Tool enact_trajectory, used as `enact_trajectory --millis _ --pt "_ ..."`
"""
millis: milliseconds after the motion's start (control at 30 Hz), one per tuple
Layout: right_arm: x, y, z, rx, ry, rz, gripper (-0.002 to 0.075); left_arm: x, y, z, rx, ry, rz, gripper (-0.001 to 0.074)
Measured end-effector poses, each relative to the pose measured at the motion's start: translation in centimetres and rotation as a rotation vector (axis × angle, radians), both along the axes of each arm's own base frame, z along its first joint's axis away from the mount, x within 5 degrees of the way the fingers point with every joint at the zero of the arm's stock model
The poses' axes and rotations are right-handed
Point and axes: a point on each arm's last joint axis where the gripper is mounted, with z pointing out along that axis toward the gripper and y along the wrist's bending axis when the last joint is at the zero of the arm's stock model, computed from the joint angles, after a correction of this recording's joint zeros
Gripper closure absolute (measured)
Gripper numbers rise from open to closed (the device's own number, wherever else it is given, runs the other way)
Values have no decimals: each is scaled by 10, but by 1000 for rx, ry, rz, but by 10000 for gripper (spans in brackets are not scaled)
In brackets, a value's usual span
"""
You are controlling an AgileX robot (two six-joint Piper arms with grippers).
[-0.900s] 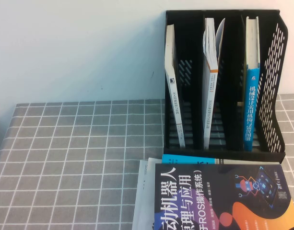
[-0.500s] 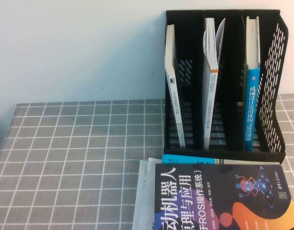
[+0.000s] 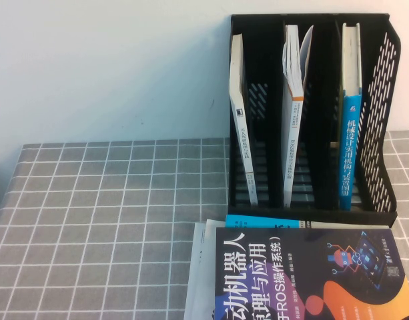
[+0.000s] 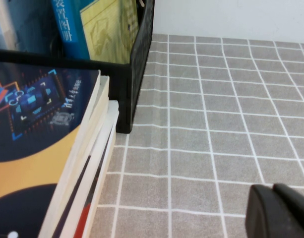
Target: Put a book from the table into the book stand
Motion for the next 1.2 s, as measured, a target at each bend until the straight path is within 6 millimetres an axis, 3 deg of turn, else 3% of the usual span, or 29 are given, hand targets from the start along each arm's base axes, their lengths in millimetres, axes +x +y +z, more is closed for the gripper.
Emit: enact_trajectory --millis 1200 --pt "0 -1 0 -19 2 0 729 0 0 0 2 0 0 738"
